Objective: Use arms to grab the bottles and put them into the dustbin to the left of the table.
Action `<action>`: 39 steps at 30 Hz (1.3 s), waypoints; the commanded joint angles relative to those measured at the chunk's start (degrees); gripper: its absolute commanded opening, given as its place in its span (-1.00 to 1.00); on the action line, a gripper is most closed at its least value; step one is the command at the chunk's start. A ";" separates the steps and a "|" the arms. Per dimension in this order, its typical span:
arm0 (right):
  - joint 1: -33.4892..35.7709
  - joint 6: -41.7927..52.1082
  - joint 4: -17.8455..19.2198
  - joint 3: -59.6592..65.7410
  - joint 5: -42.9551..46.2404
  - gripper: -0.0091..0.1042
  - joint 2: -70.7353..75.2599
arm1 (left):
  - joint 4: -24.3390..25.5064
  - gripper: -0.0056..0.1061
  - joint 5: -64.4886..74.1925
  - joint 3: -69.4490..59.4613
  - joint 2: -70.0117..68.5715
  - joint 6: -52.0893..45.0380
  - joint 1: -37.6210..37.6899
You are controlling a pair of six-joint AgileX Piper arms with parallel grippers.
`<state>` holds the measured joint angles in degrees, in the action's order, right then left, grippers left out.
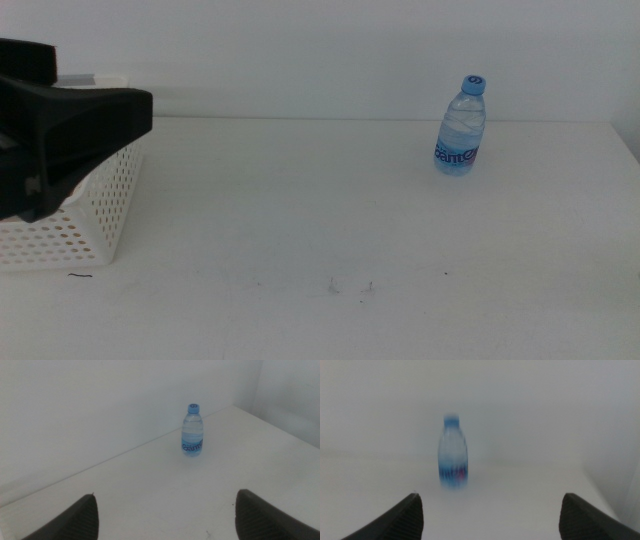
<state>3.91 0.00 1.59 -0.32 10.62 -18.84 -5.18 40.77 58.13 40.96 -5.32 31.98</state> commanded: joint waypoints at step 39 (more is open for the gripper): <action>4.05 -7.03 13.10 -73.31 28.12 0.67 -110.31 | 1.71 0.78 -2.49 -0.24 -0.31 0.61 0.09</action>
<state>7.98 -7.22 14.29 -70.35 40.52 -127.30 -3.48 39.10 58.13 40.88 -5.32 31.98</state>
